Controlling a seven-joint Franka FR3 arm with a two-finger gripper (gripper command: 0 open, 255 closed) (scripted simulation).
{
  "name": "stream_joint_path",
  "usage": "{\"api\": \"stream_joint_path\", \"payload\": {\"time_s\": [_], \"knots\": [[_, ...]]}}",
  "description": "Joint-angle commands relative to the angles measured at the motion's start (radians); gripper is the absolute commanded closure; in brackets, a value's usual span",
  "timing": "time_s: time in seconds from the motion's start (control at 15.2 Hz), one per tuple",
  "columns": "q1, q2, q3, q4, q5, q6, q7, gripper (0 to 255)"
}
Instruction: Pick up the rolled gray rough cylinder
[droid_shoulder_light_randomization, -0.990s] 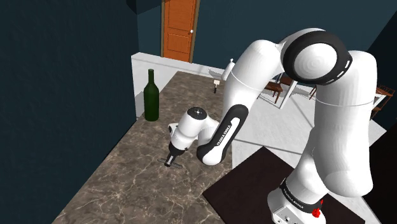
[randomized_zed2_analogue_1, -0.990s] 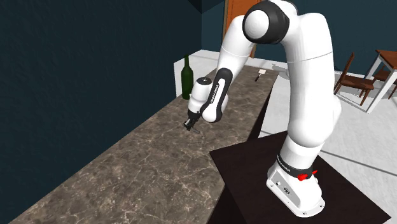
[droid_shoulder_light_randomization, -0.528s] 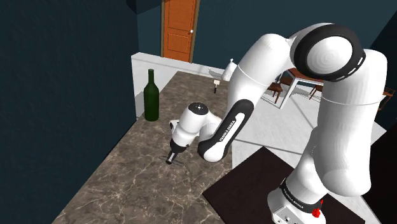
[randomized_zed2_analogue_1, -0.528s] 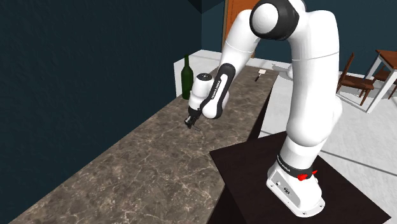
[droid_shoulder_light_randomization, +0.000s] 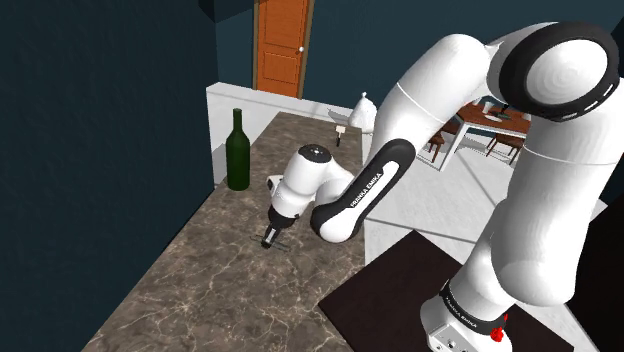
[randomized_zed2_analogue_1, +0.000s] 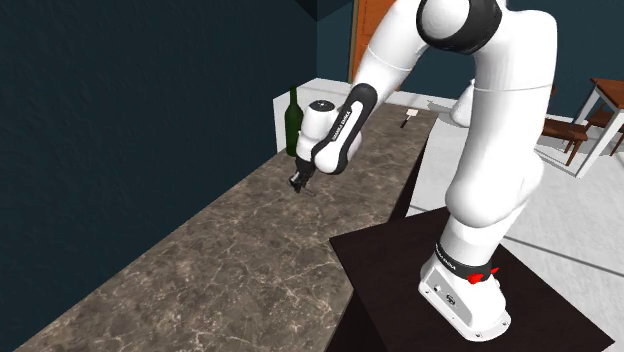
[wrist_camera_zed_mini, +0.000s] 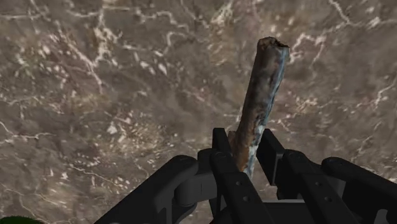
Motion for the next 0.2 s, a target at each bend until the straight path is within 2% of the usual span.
{"api": "stream_joint_path", "payload": {"time_s": [0.0, 0.13], "knots": [[-0.023, -0.029, 0.029, -0.005, 0.029, -0.025, -0.023, 255], [-0.024, -0.031, 0.031, -0.005, 0.032, -0.027, -0.026, 255]]}}
